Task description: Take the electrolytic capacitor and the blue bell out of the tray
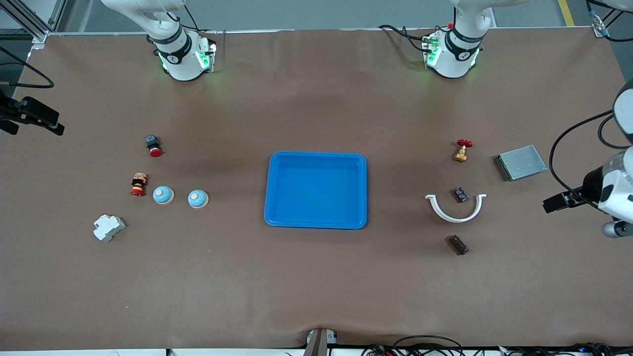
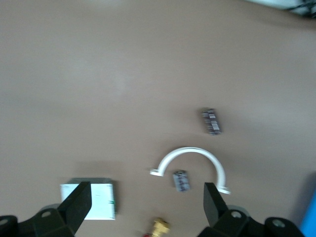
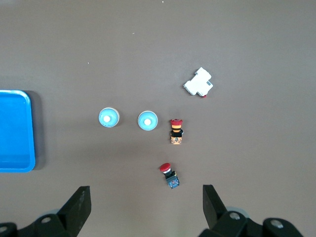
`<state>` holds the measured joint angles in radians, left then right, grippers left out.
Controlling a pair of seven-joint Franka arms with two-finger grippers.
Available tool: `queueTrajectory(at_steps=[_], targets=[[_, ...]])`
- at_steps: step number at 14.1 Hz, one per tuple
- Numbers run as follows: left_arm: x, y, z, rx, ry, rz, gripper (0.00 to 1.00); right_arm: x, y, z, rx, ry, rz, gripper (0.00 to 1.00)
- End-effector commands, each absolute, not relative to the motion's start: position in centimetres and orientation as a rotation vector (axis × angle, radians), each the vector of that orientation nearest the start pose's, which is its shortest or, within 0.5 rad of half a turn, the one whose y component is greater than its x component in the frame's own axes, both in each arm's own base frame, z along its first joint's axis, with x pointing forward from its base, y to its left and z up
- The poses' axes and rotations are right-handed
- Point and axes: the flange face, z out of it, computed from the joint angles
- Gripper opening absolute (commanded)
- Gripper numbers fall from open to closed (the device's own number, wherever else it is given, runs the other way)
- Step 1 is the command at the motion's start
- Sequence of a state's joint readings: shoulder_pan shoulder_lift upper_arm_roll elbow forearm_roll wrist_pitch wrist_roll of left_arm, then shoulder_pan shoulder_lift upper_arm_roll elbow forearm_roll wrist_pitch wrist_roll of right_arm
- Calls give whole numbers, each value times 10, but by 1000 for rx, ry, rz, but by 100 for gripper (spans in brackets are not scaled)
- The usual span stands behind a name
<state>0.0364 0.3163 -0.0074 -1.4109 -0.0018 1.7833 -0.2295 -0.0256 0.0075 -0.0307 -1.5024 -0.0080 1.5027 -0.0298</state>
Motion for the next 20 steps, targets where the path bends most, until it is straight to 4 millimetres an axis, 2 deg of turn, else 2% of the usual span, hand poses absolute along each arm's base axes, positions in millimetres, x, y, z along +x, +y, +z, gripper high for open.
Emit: queueTrajectory(at_steps=[1, 3, 5, 9, 11, 15, 18, 20], targets=[[643, 37, 567, -3225, -506, -156, 100, 546, -30, 651, -3144, 56, 5, 100], [631, 36, 596, -3232, -504, -226, 100, 547, -29, 652, -3143, 53, -2, 100], [622, 26, 617, -3234, -477, -279, 100, 547, -27, 652, -3129, 56, -13, 100], [593, 23, 661, -3230, -457, -350, 100, 548, -28, 654, -3086, 77, -27, 100], [582, 16, 668, -3238, -435, -312, 100, 548, -30, 653, -3084, 91, -24, 100], [582, -12, 667, -3190, -280, -310, 100, 547, -34, 654, -3083, 105, -25, 100], [589, -4, 659, -3175, -88, -296, 100, 547, -34, 655, -3083, 105, -29, 100], [590, 0, 657, -3177, -61, -293, 100, 547, -34, 655, -3085, 106, -32, 100]])
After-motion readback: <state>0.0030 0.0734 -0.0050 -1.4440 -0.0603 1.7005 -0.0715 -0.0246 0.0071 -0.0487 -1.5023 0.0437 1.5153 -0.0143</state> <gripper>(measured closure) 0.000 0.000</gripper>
